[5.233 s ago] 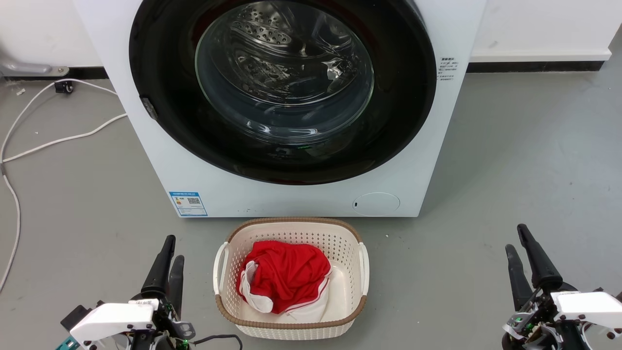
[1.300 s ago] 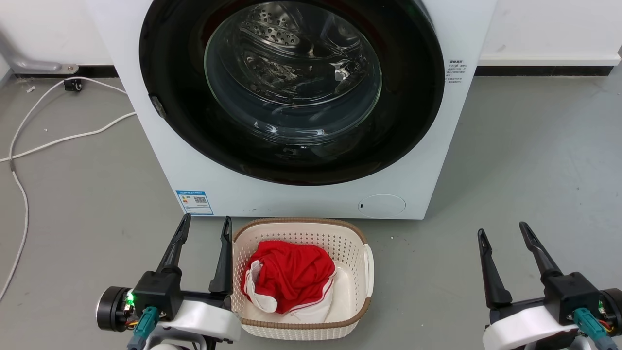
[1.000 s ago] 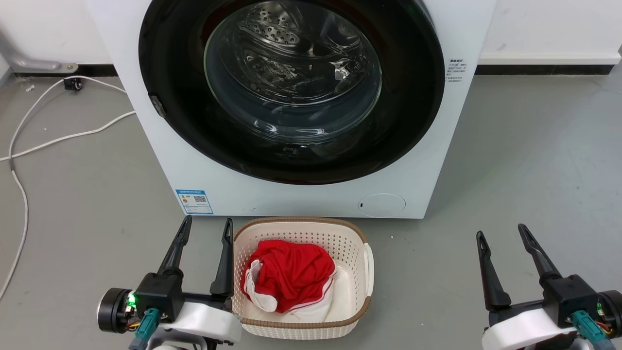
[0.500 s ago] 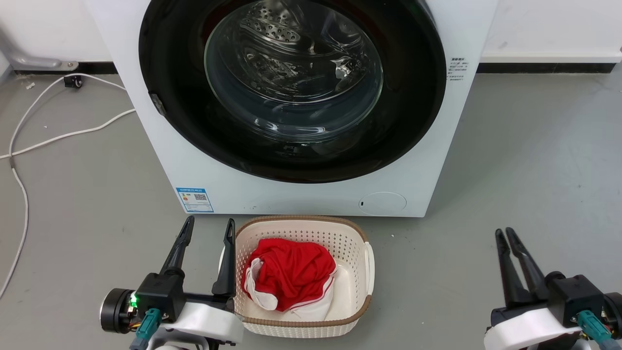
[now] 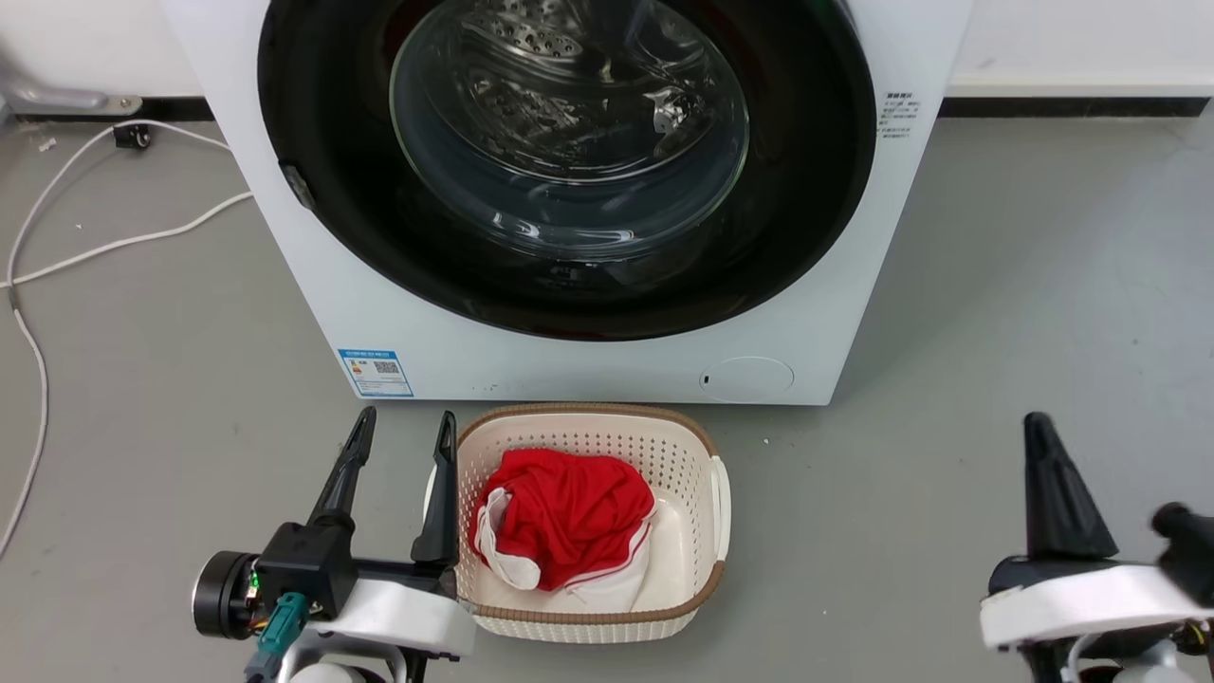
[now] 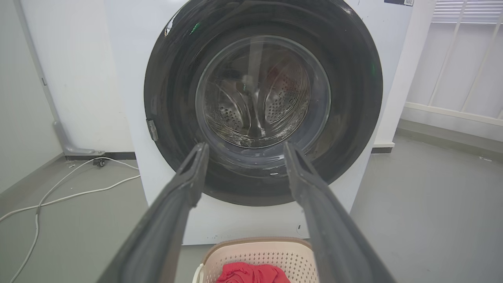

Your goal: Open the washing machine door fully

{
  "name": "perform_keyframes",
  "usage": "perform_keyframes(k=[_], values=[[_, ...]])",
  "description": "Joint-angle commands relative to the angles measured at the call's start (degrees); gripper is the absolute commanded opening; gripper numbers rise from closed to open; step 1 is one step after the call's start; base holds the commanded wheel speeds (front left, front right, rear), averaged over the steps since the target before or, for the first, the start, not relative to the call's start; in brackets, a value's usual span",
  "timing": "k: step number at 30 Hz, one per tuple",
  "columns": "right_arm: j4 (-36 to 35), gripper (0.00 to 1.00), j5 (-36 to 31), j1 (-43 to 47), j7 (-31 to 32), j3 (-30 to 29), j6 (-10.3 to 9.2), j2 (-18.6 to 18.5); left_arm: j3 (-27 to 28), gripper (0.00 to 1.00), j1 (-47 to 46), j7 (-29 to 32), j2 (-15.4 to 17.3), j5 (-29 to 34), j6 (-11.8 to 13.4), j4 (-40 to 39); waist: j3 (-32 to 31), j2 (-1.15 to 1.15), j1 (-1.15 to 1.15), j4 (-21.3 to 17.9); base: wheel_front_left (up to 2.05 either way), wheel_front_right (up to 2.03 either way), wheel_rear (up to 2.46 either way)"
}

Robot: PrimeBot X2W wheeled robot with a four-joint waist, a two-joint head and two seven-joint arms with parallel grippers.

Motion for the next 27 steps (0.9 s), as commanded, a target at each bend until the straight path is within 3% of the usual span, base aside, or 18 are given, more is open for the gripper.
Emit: perform_keyframes(k=[1,5,15,20,27], values=[[0.7,0.00,4.0,-1.0,-0.5,-0.3,-0.03,0.2,0.1,1.00,-0.5,-0.3,0.0,0.1,0.0,-0.1,0.3,0.00,0.00,0.0,0.00,0.00,0.00],[4.6,0.00,25.6,-4.5,-1.6,-0.2,-0.03,0.2,0.1,1.00,-1.6,-0.2,0.0,-0.4,0.1,-0.5,1.8,0.00,0.00,0.0,0.00,0.00,0.00],[11.9,0.00,66.2,-18.7,1.9,-4.5,-0.03,0.1,-0.1,1.00,-5.3,-0.2,0.0,-0.8,-0.7,-1.8,8.5,0.00,0.00,0.6,0.00,0.00,0.00],[18.9,0.00,77.7,-28.7,8.6,-9.5,-0.02,-1.9,-0.4,1.00,-7.4,-0.2,0.0,-1.4,-0.9,-2.7,12.2,0.00,0.00,1.2,0.00,0.00,0.00],[32.2,0.00,83.6,-43.9,16.9,-9.4,-0.02,-9.5,-0.4,1.00,-9.4,-0.2,0.0,-2.1,-1.3,-3.4,15.6,0.00,0.00,2.0,0.00,0.00,0.00]])
